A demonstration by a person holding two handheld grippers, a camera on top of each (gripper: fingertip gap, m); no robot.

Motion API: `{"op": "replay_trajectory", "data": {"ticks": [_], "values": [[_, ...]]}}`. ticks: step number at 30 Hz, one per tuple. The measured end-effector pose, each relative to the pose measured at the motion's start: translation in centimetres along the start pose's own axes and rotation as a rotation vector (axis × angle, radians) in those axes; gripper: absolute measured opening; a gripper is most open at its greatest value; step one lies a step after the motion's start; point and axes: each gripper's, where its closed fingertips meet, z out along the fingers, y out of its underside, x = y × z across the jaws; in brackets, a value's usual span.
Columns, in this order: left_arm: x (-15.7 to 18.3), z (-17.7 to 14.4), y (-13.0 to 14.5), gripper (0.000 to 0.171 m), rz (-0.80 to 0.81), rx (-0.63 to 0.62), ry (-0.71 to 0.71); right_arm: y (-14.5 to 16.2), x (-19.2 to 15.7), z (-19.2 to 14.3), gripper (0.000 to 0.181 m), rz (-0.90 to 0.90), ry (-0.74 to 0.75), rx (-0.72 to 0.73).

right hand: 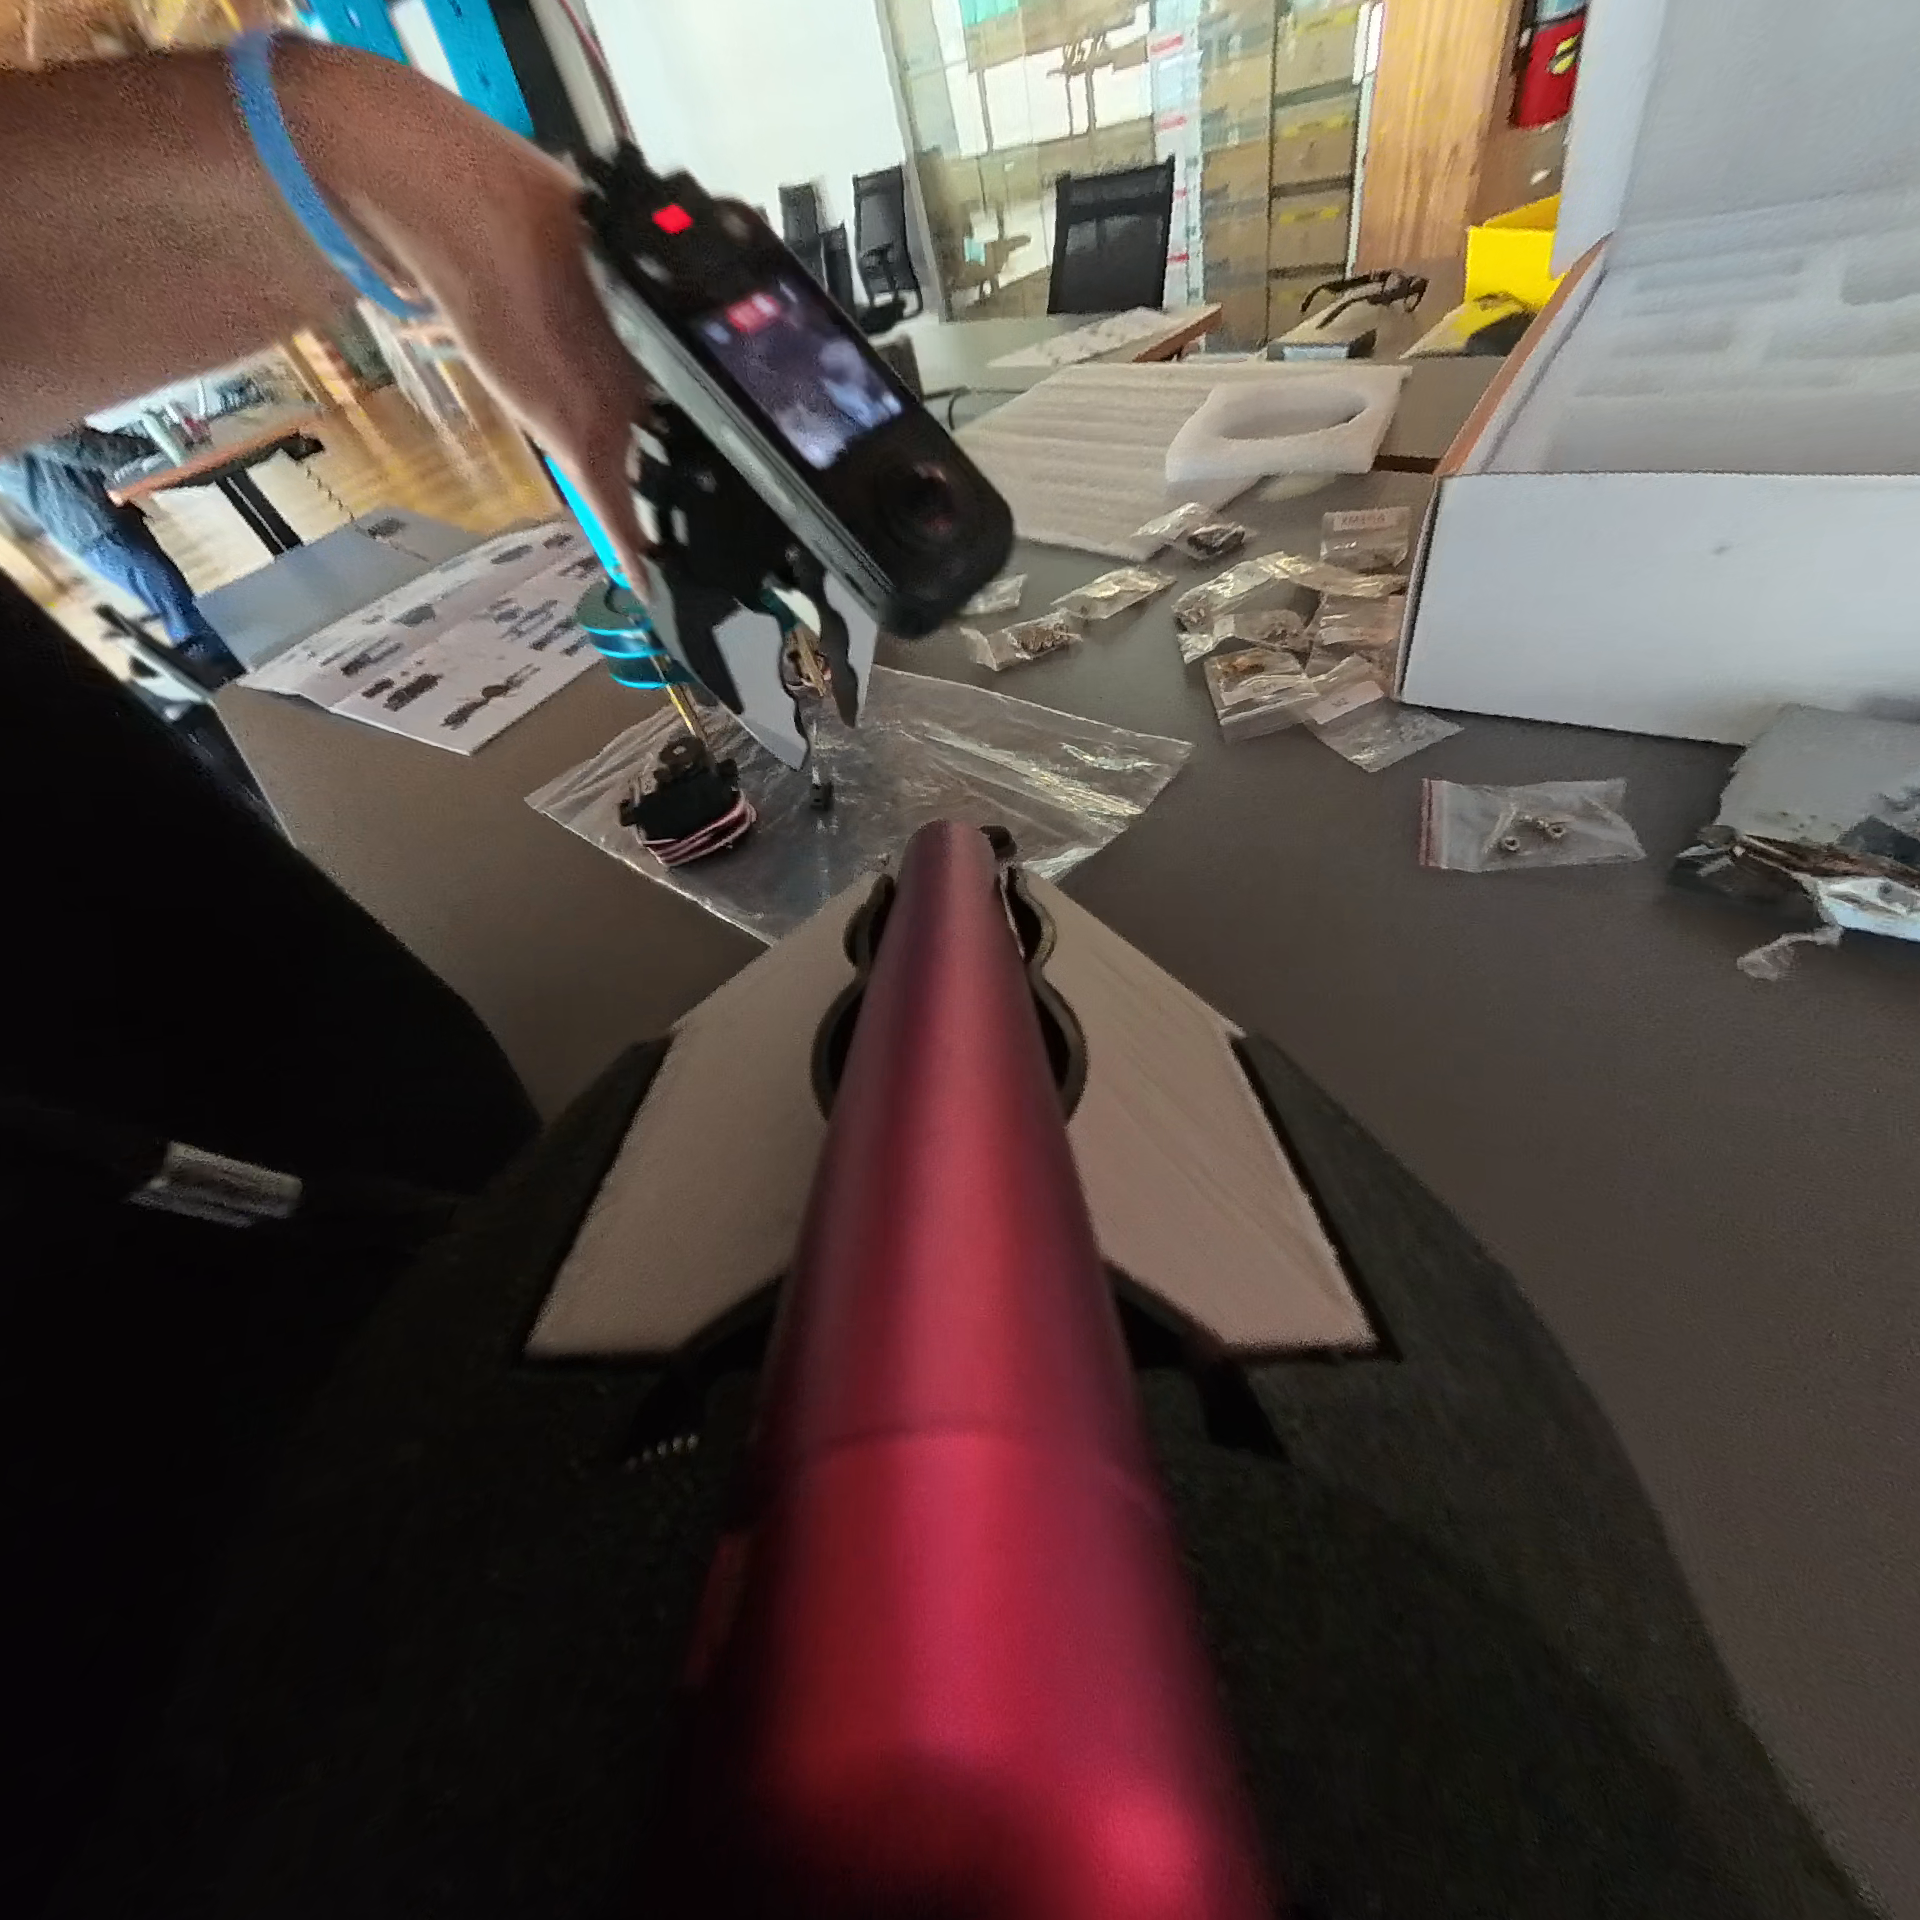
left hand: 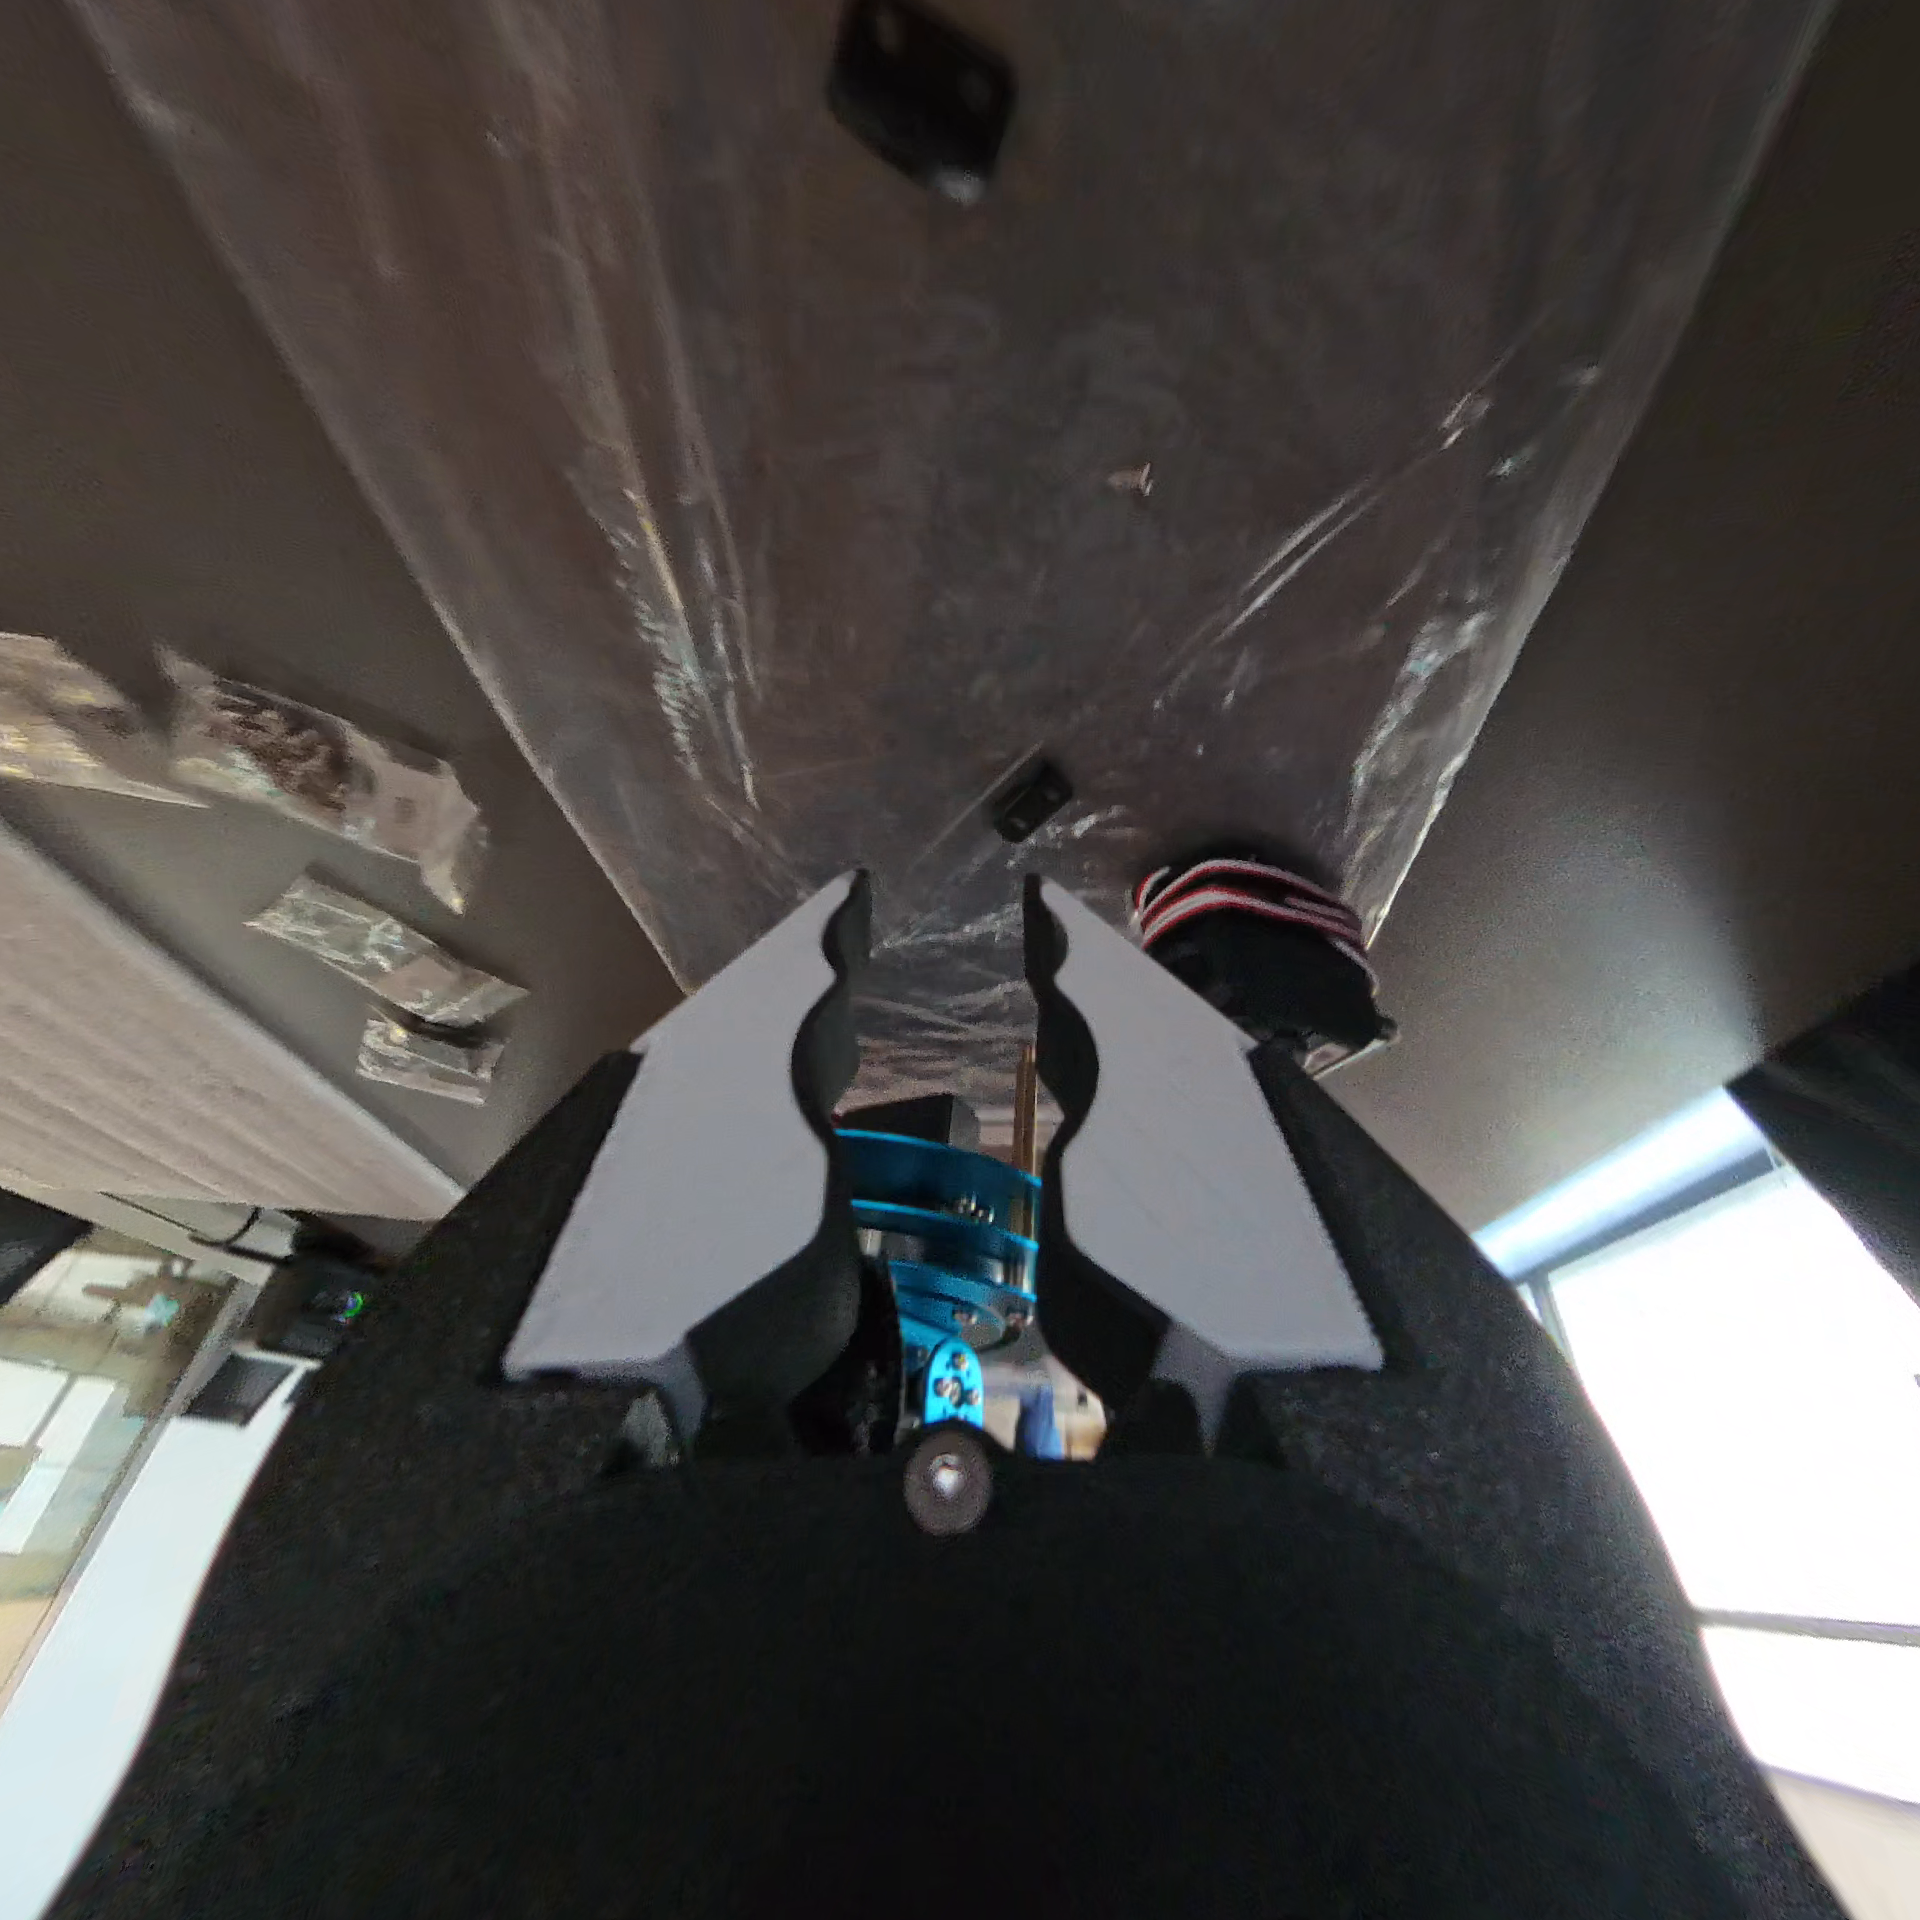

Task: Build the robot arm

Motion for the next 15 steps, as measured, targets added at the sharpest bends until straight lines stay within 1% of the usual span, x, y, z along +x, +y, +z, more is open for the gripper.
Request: {"op": "replay_trajectory", "data": {"ticks": [2,5,6,8,11,12,15], "values": [[0.0,0.7,1.1,0.029,0.03,-0.104,0.047,0.0,-0.4,-0.9,0.022,0.02,0.011,0.029],[0.1,1.2,1.4,0.029,0.08,-0.147,0.076,0.2,-0.9,-2.0,0.022,0.031,0.05,0.047],[-0.1,1.1,1.2,0.029,0.107,-0.145,0.061,0.3,-1.0,-2.3,0.022,0.034,0.062,0.048],[0.4,1.0,0.3,0.026,0.153,-0.099,0.09,0.4,-1.4,-2.6,0.022,0.041,0.081,0.054],[-0.1,1.4,-0.1,0.025,0.185,-0.085,0.066,0.4,-2.0,-2.8,0.022,0.051,0.093,0.066],[-0.1,1.5,-0.4,0.021,0.192,-0.064,0.071,0.5,-2.3,-2.8,0.022,0.052,0.095,0.065],[0.2,1.8,-0.3,0.02,0.194,-0.056,0.096,0.5,-2.7,-2.7,0.022,0.048,0.106,0.055]]}}
